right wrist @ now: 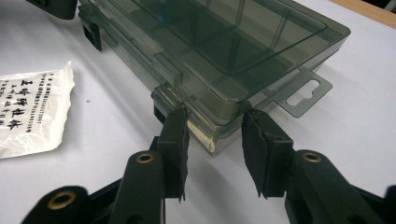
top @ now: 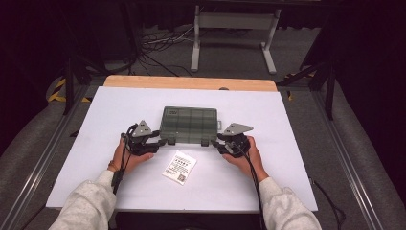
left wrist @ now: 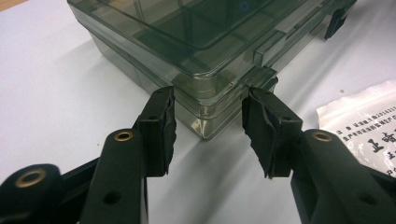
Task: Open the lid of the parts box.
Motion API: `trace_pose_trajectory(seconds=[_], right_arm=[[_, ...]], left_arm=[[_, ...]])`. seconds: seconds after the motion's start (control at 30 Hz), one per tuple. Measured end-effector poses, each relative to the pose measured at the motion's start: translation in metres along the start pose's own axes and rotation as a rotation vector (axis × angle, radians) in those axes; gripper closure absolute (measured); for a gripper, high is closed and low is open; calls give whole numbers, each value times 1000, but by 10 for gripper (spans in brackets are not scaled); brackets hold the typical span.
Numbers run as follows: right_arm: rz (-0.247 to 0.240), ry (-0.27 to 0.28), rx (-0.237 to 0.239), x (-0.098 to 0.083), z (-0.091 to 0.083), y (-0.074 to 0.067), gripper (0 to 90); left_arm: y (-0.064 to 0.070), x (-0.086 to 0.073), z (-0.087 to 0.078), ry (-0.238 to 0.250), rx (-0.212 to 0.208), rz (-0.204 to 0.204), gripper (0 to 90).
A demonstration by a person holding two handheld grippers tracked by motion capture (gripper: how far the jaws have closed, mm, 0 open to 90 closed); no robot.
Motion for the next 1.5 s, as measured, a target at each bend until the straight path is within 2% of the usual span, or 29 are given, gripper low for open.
trace_pose_trajectory(seconds=[0.2,0.4,0.57,0.77,0.87,0.97,1.13,1.23,1.27,1.33,1.4,1.43,1.5], right_arm=[[3,-1,-11,-1,-1,1,703],[-12,23,-28,2,-6,2,809],[-17,43,-39,5,-11,3,865],[-28,75,-66,8,-13,6,900],[-36,86,-80,11,-13,7,900],[-36,92,-94,13,-12,7,900],[-27,107,-112,14,-13,9,898],[-18,108,-123,14,-13,12,843],[-15,110,-126,14,-13,13,842],[-19,113,-142,14,-13,14,779],[-9,120,-151,14,-14,15,760],[-6,122,-150,14,-14,16,751],[-7,126,-156,14,-14,16,737]], left_arm=[[-1,0,-2,1,4,1,580],[-2,5,-12,35,2,9,646],[-3,6,-16,46,1,3,793],[-7,8,-17,53,46,20,899],[-8,11,-17,61,66,21,900],[-8,14,-16,69,68,15,900],[-8,14,-13,57,82,26,900],[-10,14,-12,62,95,15,896],[-12,15,-13,65,113,9,864],[-13,14,-12,64,122,3,817],[-15,14,-12,64,136,3,725],[-15,15,-12,76,131,-1,725],[-14,17,-14,85,149,5,699]])
Point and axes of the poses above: each handheld gripper's, and its own axes: z roughly forward along the jaws, x roughly out of its top, y roughly to its right, the point moved 8 cm from there along z, roughly forward along the jaws, and after that the axes turned 7 degrees about -y, right-handed, at the moved point
